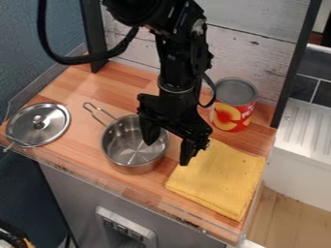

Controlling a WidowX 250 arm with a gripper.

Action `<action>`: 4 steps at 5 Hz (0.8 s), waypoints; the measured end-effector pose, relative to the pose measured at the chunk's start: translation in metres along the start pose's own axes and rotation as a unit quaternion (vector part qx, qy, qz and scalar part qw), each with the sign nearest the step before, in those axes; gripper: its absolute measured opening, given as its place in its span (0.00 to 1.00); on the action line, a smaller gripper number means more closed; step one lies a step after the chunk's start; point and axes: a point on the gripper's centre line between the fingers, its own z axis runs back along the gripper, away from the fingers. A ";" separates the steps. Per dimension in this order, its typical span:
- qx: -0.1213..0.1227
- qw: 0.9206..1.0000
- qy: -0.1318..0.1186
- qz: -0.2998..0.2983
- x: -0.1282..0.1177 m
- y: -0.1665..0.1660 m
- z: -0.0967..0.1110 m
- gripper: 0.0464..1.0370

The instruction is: Put the lid on the silver pot

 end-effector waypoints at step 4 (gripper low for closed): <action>0.018 0.991 0.002 0.136 -0.040 0.128 0.015 0.96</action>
